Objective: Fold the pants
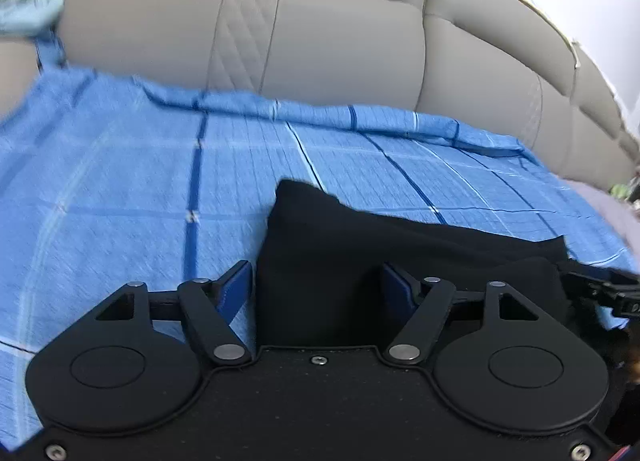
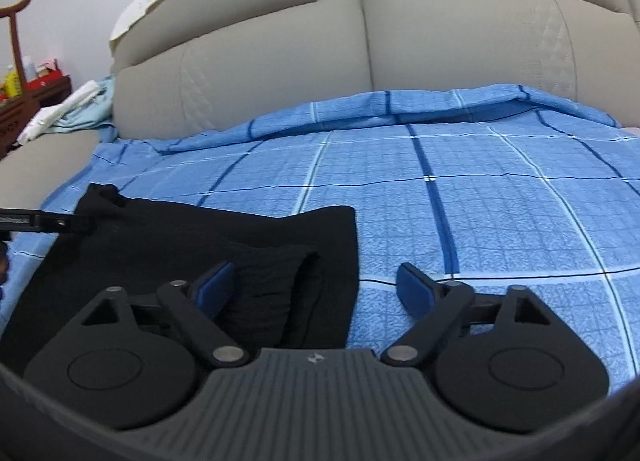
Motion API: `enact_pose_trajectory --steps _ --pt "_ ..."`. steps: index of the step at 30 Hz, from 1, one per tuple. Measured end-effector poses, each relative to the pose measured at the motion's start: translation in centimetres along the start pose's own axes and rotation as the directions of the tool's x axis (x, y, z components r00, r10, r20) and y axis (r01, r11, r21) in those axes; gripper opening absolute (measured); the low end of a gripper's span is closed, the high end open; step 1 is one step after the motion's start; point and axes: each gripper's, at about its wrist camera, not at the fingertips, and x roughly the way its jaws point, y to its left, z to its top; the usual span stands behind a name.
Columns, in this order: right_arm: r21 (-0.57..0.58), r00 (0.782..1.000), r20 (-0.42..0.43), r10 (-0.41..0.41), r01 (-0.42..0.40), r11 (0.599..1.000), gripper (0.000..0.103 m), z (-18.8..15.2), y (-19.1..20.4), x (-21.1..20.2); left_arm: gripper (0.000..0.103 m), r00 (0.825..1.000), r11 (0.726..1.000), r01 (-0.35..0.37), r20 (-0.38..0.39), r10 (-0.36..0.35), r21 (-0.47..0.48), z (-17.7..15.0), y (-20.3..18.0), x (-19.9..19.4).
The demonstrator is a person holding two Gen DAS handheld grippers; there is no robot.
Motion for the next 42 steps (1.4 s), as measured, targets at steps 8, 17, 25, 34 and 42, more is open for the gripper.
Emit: enact_pose_trajectory --steps 8,17,25,34,42 --pt "0.029 0.995 0.013 0.095 -0.095 0.995 0.075 0.3 0.1 0.6 0.082 0.998 0.998 0.064 0.009 -0.064 0.0 0.6 0.5 1.0" --pt "0.047 0.995 0.039 0.096 -0.098 0.994 0.072 0.0 0.4 0.8 0.096 0.993 0.993 0.121 0.011 -0.121 -0.001 0.9 0.5 1.8" --pt "0.097 0.993 0.067 0.096 -0.102 0.99 0.059 -0.5 0.7 0.5 0.033 0.998 0.999 0.025 0.064 -0.027 0.038 0.0 -0.6 1.4" --pt "0.167 0.994 0.111 0.018 -0.037 0.985 0.03 0.5 1.9 -0.2 0.014 0.957 0.971 -0.191 0.249 0.152 0.141 -0.5 -5.7 -0.9" --pt "0.102 0.987 0.163 0.006 -0.023 0.994 0.027 7.1 2.6 3.5 0.014 0.934 0.97 -0.229 0.298 0.197 0.078 6.8 -4.7 2.2"
